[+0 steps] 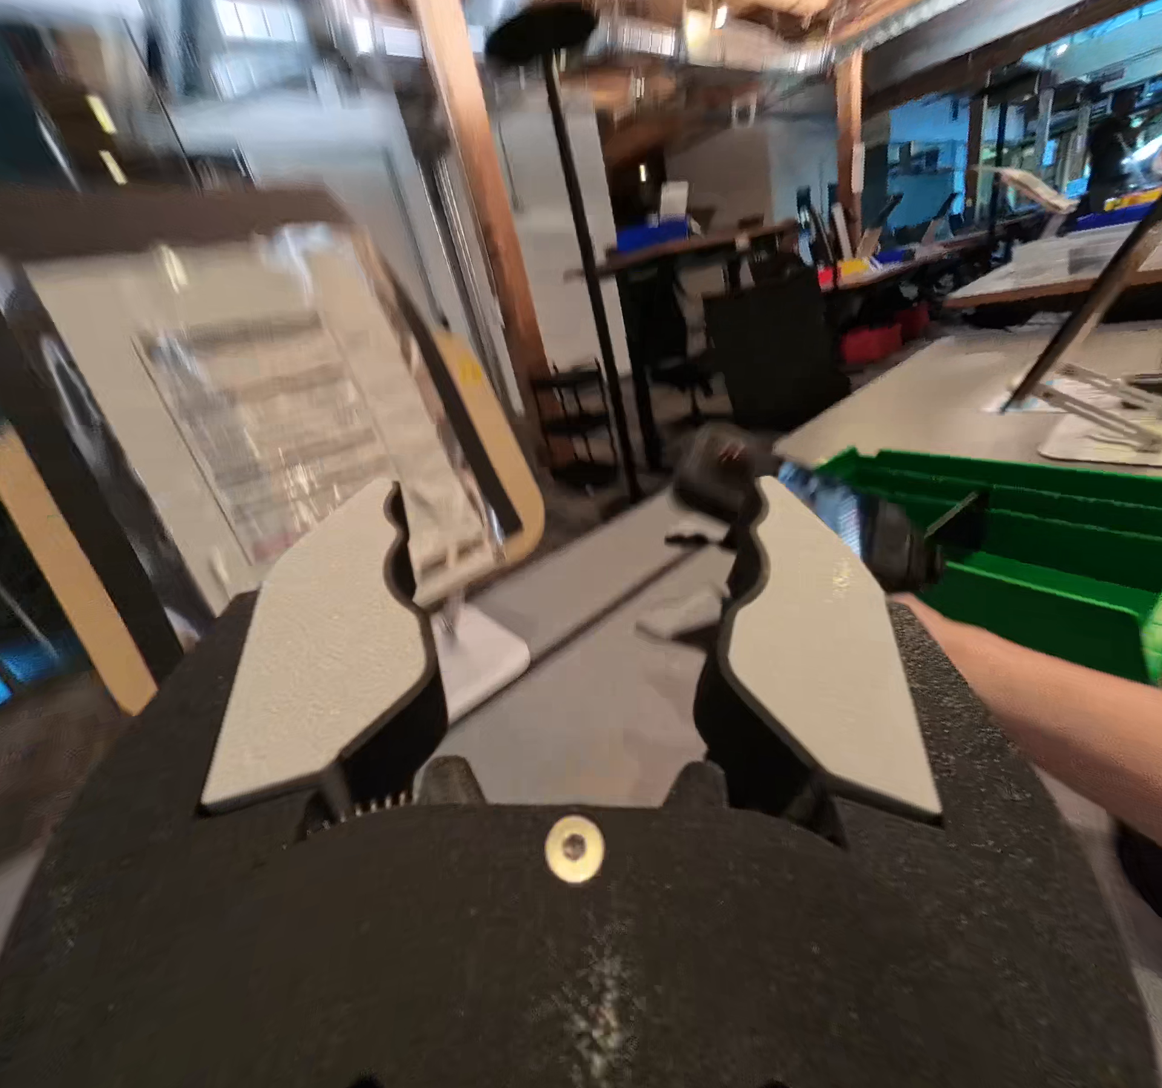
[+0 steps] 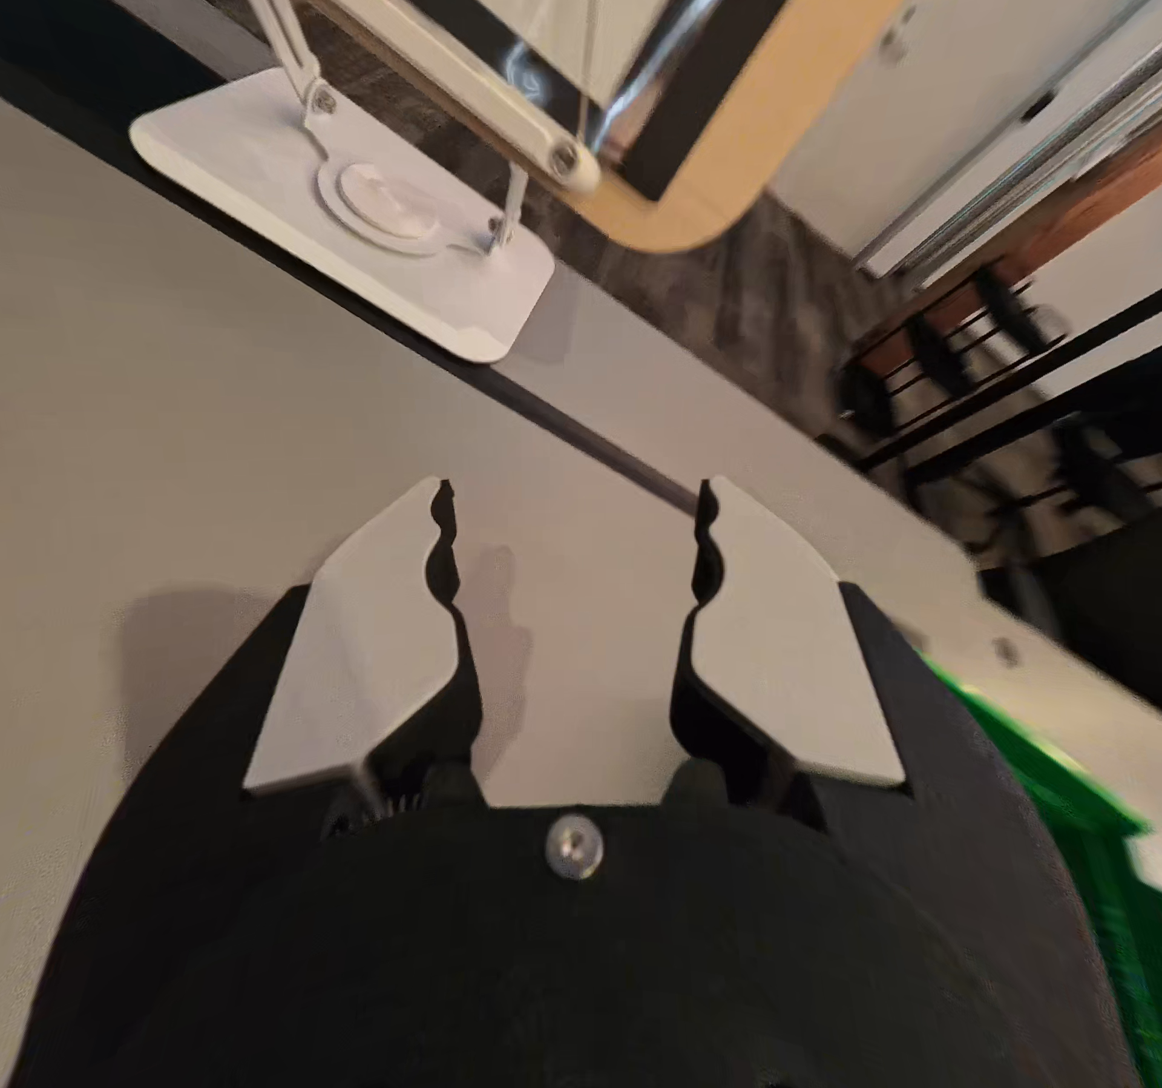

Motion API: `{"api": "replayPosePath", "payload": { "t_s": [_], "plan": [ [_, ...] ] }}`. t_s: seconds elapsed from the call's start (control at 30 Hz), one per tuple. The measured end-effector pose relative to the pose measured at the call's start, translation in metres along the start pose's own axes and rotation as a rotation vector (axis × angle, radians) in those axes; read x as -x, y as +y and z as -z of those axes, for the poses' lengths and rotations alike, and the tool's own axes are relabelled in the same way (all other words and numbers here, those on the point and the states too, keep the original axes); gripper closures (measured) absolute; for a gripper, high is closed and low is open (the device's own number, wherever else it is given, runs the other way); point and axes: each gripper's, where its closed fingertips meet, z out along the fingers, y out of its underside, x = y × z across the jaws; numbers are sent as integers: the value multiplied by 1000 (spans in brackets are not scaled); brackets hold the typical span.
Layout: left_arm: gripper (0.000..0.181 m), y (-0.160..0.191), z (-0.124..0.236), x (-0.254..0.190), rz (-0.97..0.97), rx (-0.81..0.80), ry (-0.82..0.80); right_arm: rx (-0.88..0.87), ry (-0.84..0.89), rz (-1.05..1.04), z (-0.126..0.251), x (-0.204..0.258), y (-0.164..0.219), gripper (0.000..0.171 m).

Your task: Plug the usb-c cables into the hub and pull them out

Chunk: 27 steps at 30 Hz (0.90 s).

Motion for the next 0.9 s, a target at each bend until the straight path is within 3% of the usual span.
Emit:
{"api": "replayPosePath", "payload": {
  "t_s": [0.07, 0.13, 0.2, 0.3, 0.43, 0.57, 0.67, 0.8, 0.9],
  "plan": [
    [89, 34, 0, 29, 138, 164, 30, -10, -77, -133, -3, -10, 8, 104],
    [98, 52, 10, 60, 131, 257, -32, -116, -154, -207, 13, -17, -13, 118],
    [108, 49, 24, 80, 45, 292, -92, -285, -189, -220, 46, -25, -50, 130],
    [112, 30, 54, 97, -65, 342, -168, -482, -193, -141, 100, -31, -95, 135],
    [118, 10, 116, 118, -142, 441, -239, -557, -182, -28, 148, -33, -118, 135],
    [127, 17, 191, 163, -274, 615, -314, -613, -254, 10, 175, -33, -127, 137],
    [134, 52, 245, 197, -292, 819, -325, -620, -257, 20, 181, -41, -124, 137],
    [133, 137, 291, 196, -97, 1133, -143, -580, -251, -4, 173, -51, -116, 137],
    [134, 186, 313, 197, 33, 1291, -94, -521, -244, -21, 162, -55, -107, 137]
  ]
}}
